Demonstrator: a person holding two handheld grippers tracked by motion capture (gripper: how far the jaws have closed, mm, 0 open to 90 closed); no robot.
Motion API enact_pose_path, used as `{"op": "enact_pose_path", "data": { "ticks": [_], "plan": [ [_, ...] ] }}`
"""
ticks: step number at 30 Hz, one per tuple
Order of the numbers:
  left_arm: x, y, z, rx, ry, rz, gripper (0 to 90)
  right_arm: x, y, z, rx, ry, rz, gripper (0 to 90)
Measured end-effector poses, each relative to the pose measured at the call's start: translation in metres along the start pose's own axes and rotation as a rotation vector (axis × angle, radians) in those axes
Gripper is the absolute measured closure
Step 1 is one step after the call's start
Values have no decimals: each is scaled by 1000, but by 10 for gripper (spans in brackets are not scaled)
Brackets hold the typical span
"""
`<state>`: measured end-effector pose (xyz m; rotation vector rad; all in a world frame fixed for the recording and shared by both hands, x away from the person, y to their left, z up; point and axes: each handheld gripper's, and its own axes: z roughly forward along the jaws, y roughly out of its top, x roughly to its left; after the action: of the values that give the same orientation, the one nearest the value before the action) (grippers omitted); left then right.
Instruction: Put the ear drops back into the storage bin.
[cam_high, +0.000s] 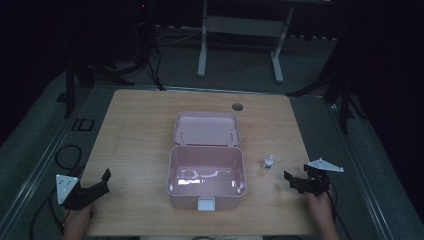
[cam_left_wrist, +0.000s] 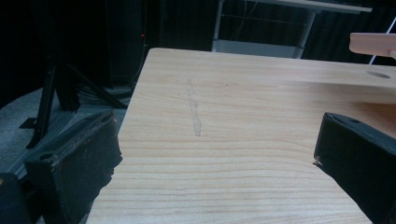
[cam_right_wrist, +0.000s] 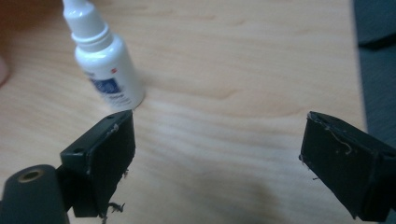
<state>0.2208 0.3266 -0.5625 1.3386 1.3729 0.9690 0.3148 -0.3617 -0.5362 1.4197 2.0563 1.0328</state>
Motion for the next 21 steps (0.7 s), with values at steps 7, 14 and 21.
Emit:
{"op": "enact_pose_path", "data": {
  "ticks": [7, 14, 21],
  "plan": [
    [0, 0, 0, 0, 0, 1, 5, 2, 11, -3, 145, 20, -49, 99],
    [0, 0, 0, -1, -1, 3, 5, 2, 19, -7, 227, 32, -95, 100],
    [0, 0, 0, -1, -2, 5, 5, 2, 26, -7, 396, 69, -133, 100]
  ]
}}
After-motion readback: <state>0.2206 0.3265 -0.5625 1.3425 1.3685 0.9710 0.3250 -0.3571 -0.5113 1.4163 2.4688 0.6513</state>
